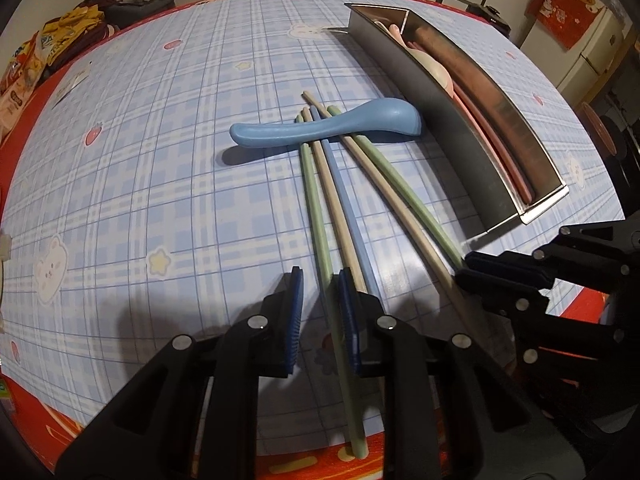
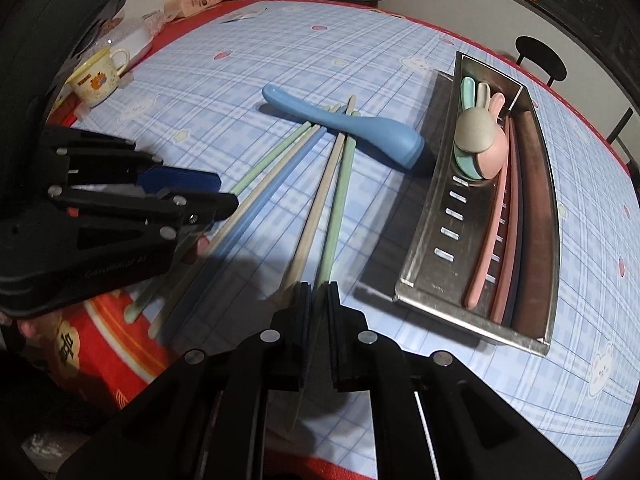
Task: Organize utensils
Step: 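Close the left gripper on a green chopstick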
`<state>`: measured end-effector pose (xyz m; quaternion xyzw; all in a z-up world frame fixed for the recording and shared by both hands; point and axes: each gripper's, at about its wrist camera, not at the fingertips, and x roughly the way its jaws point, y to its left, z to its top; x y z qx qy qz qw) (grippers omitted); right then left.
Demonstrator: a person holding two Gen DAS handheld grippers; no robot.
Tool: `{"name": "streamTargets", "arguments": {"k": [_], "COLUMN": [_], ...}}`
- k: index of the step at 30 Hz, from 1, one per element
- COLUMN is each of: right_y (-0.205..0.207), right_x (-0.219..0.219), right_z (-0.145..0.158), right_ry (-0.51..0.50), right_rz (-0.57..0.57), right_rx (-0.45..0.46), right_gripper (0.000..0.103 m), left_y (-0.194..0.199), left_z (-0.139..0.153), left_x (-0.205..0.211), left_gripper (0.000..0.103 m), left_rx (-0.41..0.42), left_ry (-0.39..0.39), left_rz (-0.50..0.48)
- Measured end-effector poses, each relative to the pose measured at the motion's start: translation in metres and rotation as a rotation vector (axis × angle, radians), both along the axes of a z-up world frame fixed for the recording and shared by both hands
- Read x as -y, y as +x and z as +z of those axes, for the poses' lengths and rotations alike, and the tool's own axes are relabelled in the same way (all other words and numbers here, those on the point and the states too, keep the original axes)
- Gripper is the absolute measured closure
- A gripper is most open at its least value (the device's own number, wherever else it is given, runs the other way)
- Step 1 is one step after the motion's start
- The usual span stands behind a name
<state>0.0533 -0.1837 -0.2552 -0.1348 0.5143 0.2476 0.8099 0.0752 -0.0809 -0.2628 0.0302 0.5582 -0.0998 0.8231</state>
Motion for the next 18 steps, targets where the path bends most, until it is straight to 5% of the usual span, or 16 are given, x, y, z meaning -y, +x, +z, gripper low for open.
{"name": "streamTargets", "arguments": {"k": [9,12,18], "right_y": [0.003,0.004,0.000], "right_x": [0.004,0.012,0.028], "right_z": [0.000,0.000,0.010], "right_ry": [0.034,0.068,0.140], "right_rz": [0.004,-0.012,-0.049], "right_rx": [-0.039,-0.075,-0.089], "right_gripper": [0.095,0.096,0.097], "left_y": [-0.001,-0.001,-0.009], "left_z": [-0.001,0.000,0.001], "left_x": [-0.003,-0.008,-0.029], "left_gripper": [0.082,0.089,0.092], "left_rx": [0.001,-0.004,-0.045], "left_ry": [-0.008,-0.017,-0.114], "left_rz": [0.000,0.020,0.095]}}
